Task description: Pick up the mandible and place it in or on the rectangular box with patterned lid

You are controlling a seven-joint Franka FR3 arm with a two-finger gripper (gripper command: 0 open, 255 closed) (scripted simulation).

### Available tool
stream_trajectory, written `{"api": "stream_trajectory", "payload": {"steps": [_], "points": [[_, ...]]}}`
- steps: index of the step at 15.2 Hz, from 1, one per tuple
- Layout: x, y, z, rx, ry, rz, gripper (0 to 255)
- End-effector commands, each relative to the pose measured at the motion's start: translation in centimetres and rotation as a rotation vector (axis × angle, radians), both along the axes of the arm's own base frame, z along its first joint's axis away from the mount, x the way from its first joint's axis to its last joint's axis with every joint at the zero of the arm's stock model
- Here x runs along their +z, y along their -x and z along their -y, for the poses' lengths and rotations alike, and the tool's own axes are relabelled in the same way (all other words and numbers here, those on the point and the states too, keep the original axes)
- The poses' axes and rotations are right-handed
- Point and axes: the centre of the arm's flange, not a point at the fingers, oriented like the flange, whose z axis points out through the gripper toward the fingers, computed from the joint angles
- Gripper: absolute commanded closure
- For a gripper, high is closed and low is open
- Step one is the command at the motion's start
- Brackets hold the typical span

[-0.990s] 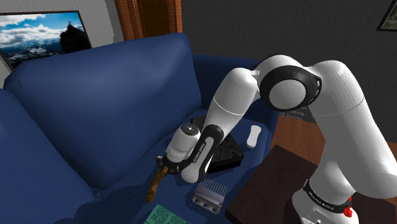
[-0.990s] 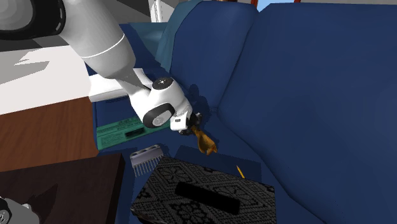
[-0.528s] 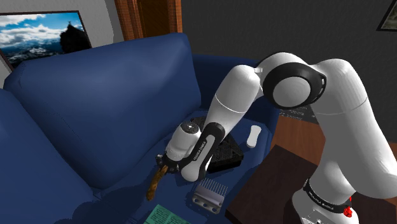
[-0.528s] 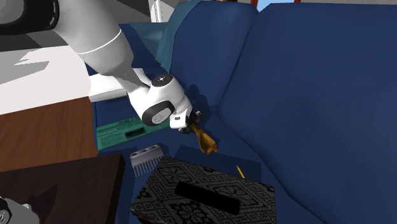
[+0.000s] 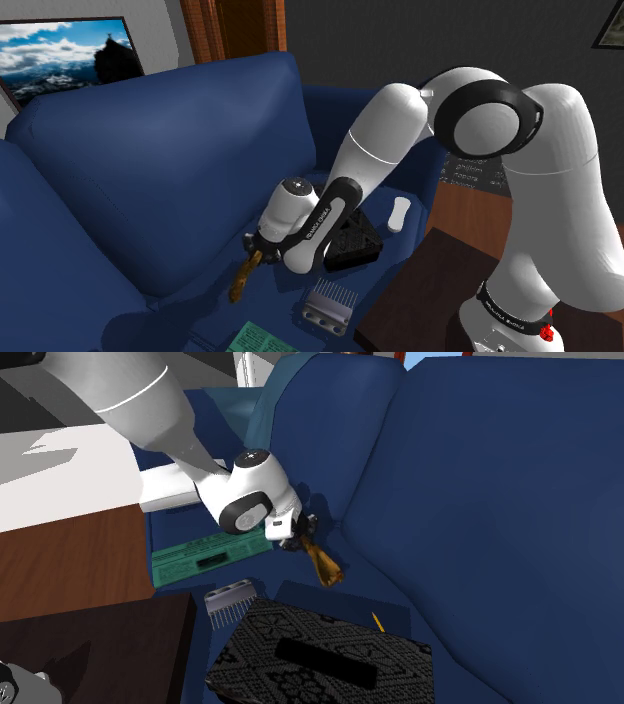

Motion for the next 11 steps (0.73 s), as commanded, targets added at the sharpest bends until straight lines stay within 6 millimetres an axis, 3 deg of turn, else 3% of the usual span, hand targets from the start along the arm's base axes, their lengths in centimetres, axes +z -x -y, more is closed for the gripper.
{"api": "stream_trajectory", "payload": {"steps": [1,11], "points": [[1.1,0.0,0.0,0.0,0.0,0.001,255],[6.4,0.0,0.0,0.0,0.0,0.001,255]]}}
